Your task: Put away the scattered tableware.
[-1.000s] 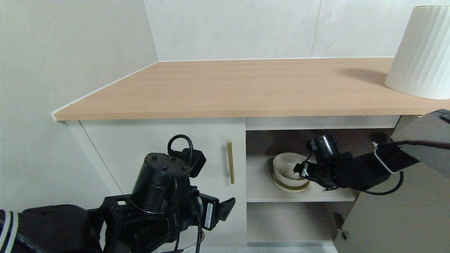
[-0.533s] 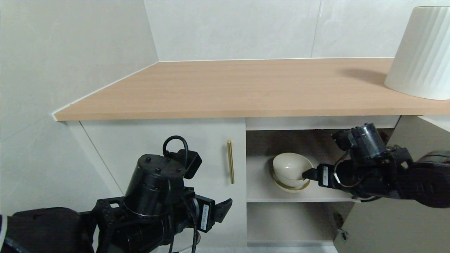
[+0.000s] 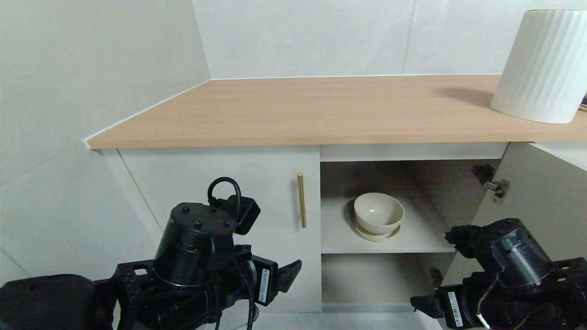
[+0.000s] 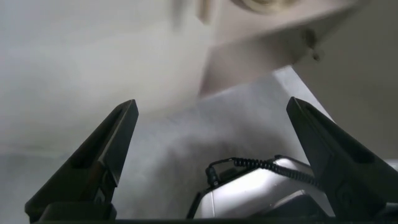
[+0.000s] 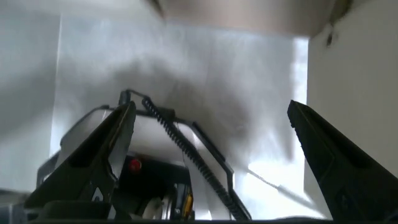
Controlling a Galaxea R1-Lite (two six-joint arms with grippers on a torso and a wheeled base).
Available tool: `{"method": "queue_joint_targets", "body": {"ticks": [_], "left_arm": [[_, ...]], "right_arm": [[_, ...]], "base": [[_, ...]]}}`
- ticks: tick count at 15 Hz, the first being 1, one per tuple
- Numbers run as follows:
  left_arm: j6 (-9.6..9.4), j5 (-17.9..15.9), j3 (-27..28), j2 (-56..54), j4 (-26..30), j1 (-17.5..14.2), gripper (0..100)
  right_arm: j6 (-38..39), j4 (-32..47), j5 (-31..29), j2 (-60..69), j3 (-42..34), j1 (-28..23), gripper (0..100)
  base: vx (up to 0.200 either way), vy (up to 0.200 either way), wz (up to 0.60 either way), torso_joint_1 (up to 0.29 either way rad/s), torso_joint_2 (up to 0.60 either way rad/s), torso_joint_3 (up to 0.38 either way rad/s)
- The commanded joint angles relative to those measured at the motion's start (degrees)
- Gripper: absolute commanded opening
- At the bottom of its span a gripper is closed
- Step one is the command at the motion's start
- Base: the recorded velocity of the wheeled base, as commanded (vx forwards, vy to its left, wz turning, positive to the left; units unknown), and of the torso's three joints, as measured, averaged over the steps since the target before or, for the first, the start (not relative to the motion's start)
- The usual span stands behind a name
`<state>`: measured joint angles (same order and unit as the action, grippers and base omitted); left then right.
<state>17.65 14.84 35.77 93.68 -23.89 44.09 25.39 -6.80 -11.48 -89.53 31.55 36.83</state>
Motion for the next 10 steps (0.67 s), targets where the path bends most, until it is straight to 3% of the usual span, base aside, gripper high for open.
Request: {"method": "queue_joint_targets", "body": {"ticks": [1,10], "left_arm": [[0.01,0.02,0.0,-0.08,-0.01,-0.06,100],[0.01,0.98,0.0,0.01,-0.1,0.03,100]], "right_arm": [[0.01,0.03,0.06,0.32,-0.35,0.26,100],[0.1,0.03,0.06,-2.41,-0.35,0.35,100]], "base": [[-0.2,0.0,0.0,-0.007,0.0,0.002],[-0.2,0.0,0.0,0.001,0.0,0.002]]}}
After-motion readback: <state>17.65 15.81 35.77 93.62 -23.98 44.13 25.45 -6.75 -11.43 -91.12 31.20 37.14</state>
